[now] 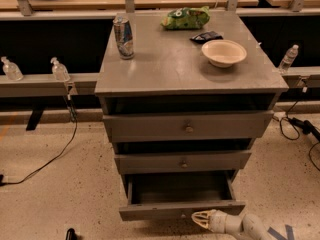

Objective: Close bottom drawer

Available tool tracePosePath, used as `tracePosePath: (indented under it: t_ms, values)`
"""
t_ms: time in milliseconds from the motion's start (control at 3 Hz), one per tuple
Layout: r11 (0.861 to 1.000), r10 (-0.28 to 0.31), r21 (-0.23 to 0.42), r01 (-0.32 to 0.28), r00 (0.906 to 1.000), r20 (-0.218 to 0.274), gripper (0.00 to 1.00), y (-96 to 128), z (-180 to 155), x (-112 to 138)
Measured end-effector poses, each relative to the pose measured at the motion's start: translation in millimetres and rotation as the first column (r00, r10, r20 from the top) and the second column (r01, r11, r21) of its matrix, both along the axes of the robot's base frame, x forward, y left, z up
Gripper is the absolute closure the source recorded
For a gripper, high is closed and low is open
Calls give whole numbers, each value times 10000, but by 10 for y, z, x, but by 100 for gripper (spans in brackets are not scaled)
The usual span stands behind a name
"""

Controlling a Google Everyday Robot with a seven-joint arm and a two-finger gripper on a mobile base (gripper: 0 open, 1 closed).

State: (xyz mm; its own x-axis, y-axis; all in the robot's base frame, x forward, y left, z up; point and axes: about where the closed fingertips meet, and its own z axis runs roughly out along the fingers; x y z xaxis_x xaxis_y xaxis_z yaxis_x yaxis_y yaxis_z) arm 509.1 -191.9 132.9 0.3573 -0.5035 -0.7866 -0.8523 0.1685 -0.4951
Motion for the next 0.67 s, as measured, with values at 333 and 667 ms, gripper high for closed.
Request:
tracePosePath:
  t_ms: [333, 667]
  values:
    - [10000, 0, 0, 0, 10000, 0, 100, 0, 0, 0]
    - [9997, -238, -18, 238, 9958, -879, 100, -6, -266, -205]
